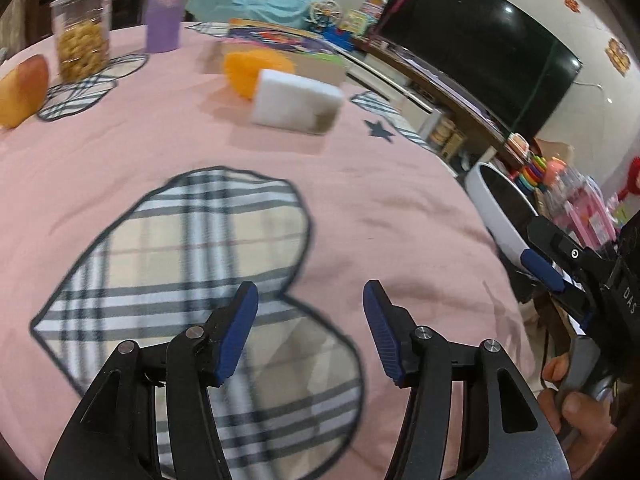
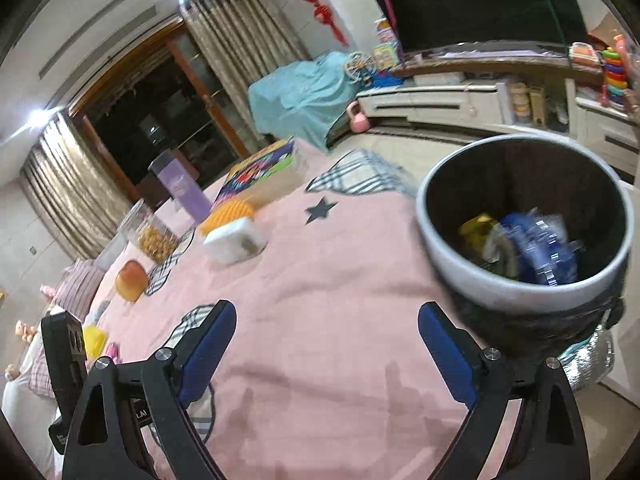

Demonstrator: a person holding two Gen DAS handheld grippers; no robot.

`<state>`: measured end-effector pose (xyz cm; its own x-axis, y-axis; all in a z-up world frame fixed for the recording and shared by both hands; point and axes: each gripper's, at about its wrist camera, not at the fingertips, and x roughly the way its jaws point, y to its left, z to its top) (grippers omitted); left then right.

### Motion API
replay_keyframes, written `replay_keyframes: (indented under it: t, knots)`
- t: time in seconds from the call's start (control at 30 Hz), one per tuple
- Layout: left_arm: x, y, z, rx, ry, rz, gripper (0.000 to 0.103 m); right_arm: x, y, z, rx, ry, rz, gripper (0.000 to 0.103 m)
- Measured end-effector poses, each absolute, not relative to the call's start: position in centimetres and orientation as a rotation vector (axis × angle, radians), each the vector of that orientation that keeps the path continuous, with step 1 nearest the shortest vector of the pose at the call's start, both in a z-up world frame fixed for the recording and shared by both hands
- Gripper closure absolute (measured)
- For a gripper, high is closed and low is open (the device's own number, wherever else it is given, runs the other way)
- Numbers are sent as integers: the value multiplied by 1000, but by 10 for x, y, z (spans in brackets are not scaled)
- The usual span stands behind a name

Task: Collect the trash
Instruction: 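Move both open tools back over the table toward the orange net and white sponge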

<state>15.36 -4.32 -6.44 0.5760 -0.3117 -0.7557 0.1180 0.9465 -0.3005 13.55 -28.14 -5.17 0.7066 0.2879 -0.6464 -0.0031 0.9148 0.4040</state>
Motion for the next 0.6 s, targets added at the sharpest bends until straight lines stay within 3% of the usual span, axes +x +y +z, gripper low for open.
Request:
replay_keyframes:
  t: [0.6]
  knots:
    - [163,21,-68,-271,907,-143,48,172,-217,-69,331,858,301,9]
